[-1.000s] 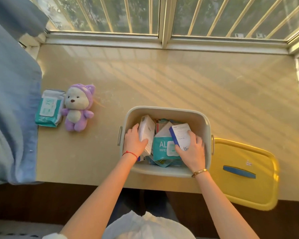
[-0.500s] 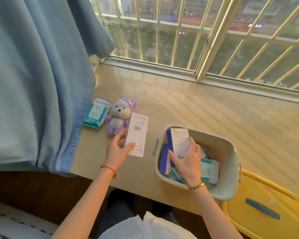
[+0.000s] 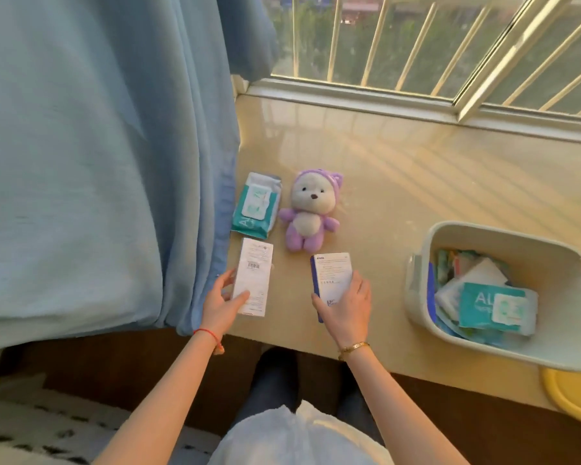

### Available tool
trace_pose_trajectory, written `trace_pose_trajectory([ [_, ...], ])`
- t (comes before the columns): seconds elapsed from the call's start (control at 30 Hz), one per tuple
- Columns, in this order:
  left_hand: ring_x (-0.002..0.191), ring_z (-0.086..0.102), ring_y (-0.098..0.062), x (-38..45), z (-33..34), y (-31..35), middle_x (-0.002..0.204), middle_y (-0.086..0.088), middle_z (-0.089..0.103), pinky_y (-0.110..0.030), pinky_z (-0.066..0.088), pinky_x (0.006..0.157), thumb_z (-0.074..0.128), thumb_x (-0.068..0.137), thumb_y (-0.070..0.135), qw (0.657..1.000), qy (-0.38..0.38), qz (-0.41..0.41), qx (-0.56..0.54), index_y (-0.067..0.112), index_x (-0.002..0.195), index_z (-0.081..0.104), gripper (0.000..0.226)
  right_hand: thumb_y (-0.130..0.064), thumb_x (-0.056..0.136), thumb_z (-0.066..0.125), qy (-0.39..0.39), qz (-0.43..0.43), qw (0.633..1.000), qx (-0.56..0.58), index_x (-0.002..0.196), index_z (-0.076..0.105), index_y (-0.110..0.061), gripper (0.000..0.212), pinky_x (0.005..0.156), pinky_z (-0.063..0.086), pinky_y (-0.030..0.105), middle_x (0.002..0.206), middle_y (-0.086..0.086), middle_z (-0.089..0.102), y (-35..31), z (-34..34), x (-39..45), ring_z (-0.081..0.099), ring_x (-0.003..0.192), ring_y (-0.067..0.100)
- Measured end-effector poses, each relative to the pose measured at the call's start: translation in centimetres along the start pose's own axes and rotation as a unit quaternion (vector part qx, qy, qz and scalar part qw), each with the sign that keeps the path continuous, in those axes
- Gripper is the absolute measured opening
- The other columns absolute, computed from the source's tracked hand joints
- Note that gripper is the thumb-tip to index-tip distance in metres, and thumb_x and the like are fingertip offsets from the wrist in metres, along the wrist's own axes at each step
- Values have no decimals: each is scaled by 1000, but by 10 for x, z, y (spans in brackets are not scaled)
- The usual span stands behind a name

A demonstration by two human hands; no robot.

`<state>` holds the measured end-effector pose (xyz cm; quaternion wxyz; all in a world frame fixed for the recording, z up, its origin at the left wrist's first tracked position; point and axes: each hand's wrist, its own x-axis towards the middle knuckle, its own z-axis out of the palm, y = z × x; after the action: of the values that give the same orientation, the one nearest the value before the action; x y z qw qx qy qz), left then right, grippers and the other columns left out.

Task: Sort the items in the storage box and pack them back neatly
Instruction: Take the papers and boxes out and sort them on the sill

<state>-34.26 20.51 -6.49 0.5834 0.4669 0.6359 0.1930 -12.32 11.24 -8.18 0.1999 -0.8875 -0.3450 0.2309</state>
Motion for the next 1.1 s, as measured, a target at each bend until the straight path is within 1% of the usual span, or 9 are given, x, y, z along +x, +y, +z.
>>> trace_pose_trajectory([
  [0.1, 115, 58, -19, 27, -24, -27, 135, 4, 52, -39, 57, 84, 66, 86, 11, 999, -19, -20, 25, 28, 136, 44, 58, -56, 59, 77, -9, 45, 999, -1, 132, 34, -11, 96, 94, 45, 37, 119, 6, 44, -13, 42, -6, 45, 110, 23],
  [0.27, 117, 56, -19, 61, -38, -59, 137, 6, 51, -46, 53, 90, 66, 85, 11, 998, -28, -33, 46, 29, 136, 43, 59, -53, 59, 80, -19, 84, 996, -27, 132, 36, -8, 96, 97, 42, 38, 122, 8, 45, -26, 92, -8, 45, 113, 26],
  [0.37, 117, 57, -18, 71, -40, -74, 137, 4, 51, -42, 54, 89, 65, 86, 12, 996, -30, -38, 74, 30, 137, 41, 59, -55, 59, 79, -15, 97, 994, -39, 132, 36, -7, 98, 98, 42, 39, 123, 9, 45, -30, 113, -8, 45, 114, 27],
  [0.47, 117, 56, -16, 75, -42, -80, 136, 4, 53, -25, 55, 80, 64, 87, 12, 992, -32, -26, 118, 27, 138, 41, 58, -60, 60, 78, -14, 101, 994, -47, 133, 37, -6, 99, 98, 42, 39, 124, 10, 46, -34, 123, -9, 46, 114, 28],
  [0.53, 120, 55, -15, 77, -46, -81, 134, 3, 55, -27, 54, 84, 64, 87, 14, 989, -32, -17, 145, 26, 138, 42, 57, -60, 64, 76, -17, 106, 993, -44, 136, 35, -7, 99, 100, 41, 38, 126, 10, 45, -36, 123, -9, 45, 117, 27],
  [0.63, 118, 56, -17, 76, -52, -74, 132, 0, 57, -41, 52, 94, 66, 86, 18, 982, -17, 2, 187, 26, 138, 42, 58, -54, 73, 72, -16, 99, 995, -31, 139, 33, -6, 90, 104, 37, 38, 131, 11, 44, -36, 111, -10, 43, 121, 27],
  [0.83, 111, 57, -16, 56, -45, -27, 122, -1, 61, -35, 50, 95, 62, 89, 20, 962, 4, 98, 257, 21, 125, 55, 37, -36, 86, 65, 32, 18, 999, -4, 135, 44, -9, 60, 103, 40, 35, 131, 8, 50, -18, 49, -25, 45, 121, 24],
  [1.03, 103, 59, -10, 19, 21, 34, 112, 5, 66, -32, 47, 96, 65, 86, 20, 935, -41, 219, 275, 20, 116, 62, 31, -29, 86, 67, 105, -7, 994, 6, 131, 50, -8, 53, 104, 41, 36, 126, 8, 55, 35, -40, -34, 48, 121, 22],
  [1.1, 103, 57, -6, 3, 56, 52, 113, 8, 64, -25, 45, 93, 64, 86, 24, 925, -64, 246, 280, 24, 119, 59, 32, -28, 86, 68, 125, -5, 992, 22, 130, 51, -9, 51, 103, 43, 39, 125, 8, 55, 61, -71, -30, 48, 120, 22],
])
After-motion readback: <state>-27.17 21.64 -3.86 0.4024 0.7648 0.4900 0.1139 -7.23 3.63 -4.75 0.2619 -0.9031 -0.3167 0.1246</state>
